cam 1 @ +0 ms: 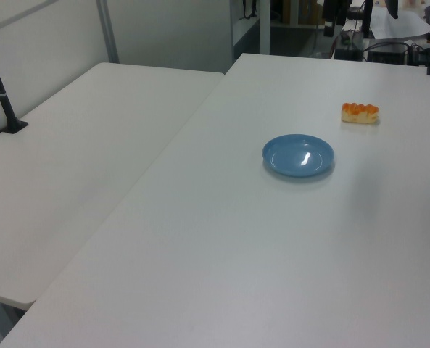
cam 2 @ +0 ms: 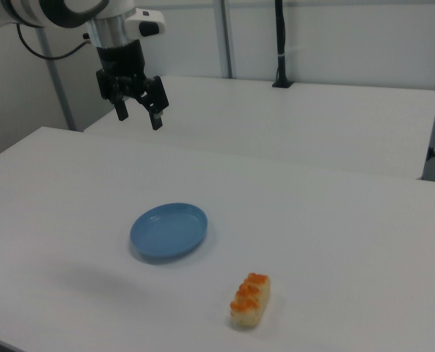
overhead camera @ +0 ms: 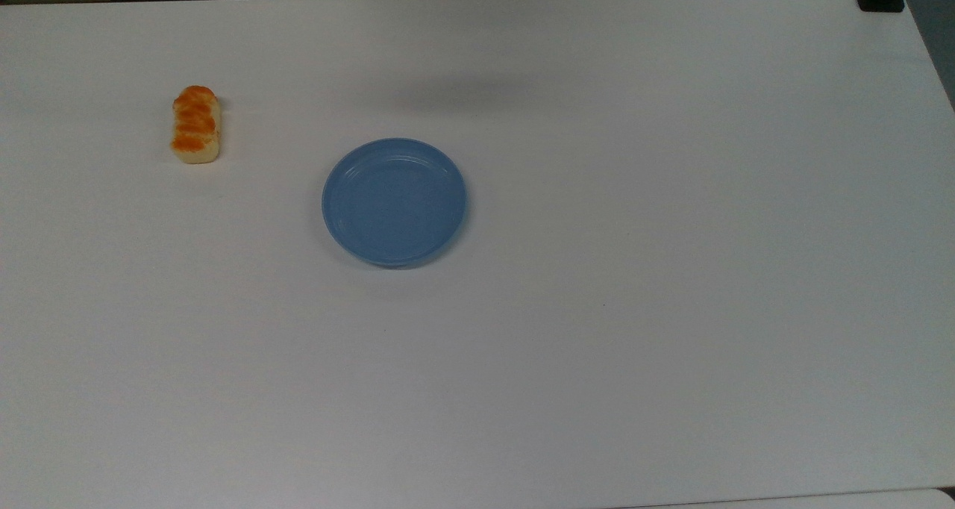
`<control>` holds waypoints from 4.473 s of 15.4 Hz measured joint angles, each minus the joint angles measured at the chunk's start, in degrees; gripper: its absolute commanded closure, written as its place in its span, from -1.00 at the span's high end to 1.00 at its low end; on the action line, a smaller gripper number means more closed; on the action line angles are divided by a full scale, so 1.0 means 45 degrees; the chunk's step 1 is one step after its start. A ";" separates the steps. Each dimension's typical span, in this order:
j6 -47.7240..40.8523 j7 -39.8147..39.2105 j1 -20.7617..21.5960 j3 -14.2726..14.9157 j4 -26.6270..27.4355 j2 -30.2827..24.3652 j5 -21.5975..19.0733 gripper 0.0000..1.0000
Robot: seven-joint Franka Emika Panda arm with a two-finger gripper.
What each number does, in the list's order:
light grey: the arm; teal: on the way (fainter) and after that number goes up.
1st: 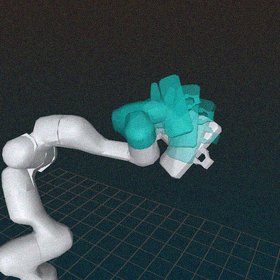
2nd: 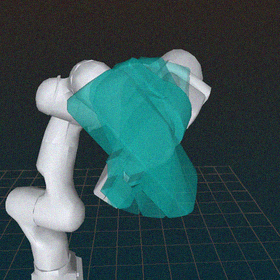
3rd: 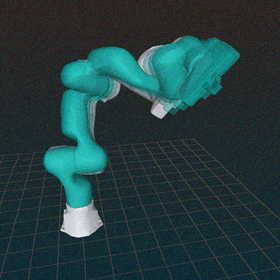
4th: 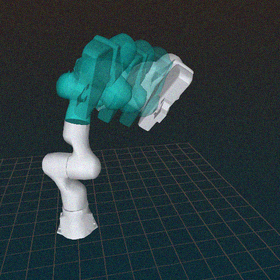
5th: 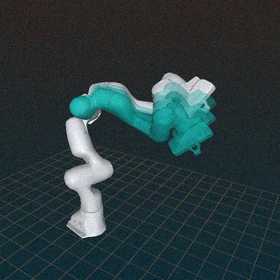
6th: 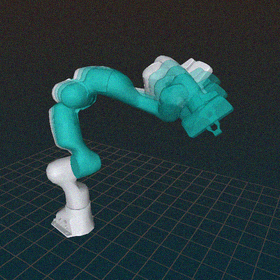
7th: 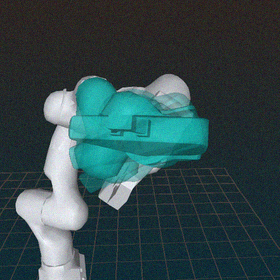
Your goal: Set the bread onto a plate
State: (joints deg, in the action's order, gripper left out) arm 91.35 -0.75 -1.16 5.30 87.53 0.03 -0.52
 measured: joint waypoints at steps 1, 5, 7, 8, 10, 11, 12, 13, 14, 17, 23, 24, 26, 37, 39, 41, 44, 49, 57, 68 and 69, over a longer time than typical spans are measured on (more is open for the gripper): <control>0.0000 0.0000 0.0000 -0.0005 0.0000 0.0001 0.0000 1.00; 0.0000 0.0004 0.0000 -0.0016 0.0000 0.0021 0.0000 1.00; 0.0000 0.0004 0.0000 -0.0016 0.0000 0.0021 0.0000 1.00; 0.0000 0.0004 0.0000 -0.0016 0.0000 0.0022 0.0000 1.00; 0.0000 0.0004 0.0000 -0.0016 0.0001 0.0023 0.0000 1.00; 0.0000 0.0004 0.0000 -0.0016 0.0001 0.0023 0.0000 1.00; 0.0000 0.0004 0.0000 -0.0016 0.0001 0.0023 0.0000 1.00; 0.0000 0.0004 0.0000 -0.0018 0.0001 0.0023 0.0000 1.00; 0.0000 0.0003 0.0000 -0.0022 0.0001 0.0023 0.0000 1.00; 0.0000 0.0002 0.0001 -0.0025 0.0001 0.0023 0.0000 1.00; 0.0000 0.0002 0.0002 -0.0028 0.0002 0.0024 0.0000 1.00; 0.0000 0.0002 0.0002 -0.0028 0.0003 0.0025 0.0000 1.00; 0.0000 0.0001 0.0002 -0.0028 0.0003 0.0025 0.0000 1.00; -0.0318 -0.0011 -0.0191 0.0147 -0.0046 -0.0050 0.0000 1.00; -0.0516 -0.0106 -0.0492 0.0171 -0.0056 -0.0104 0.0001 1.00; -0.0904 -0.0449 -0.0998 0.0189 -0.0071 -0.0199 0.0001 1.00; -0.1272 -0.1815 -0.2042 0.0212 -0.0083 -0.0440 0.0001 1.00; -0.1150 -0.4590 -0.3598 0.0234 -0.0061 -0.0558 0.0003 1.00; 0.1601 -0.7524 -0.5519 0.0246 0.2317 -0.0297 0.0003 1.00; 0.6081 -0.8602 -0.5859 0.0193 0.5735 0.1373 0.0014 0.95; 0.6254 -0.8603 -0.5854 0.0159 0.5749 0.1526 0.0014 0.95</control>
State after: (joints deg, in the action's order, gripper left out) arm 119.49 -39.47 -27.50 6.02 113.40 6.90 -0.46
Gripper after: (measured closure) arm 0.018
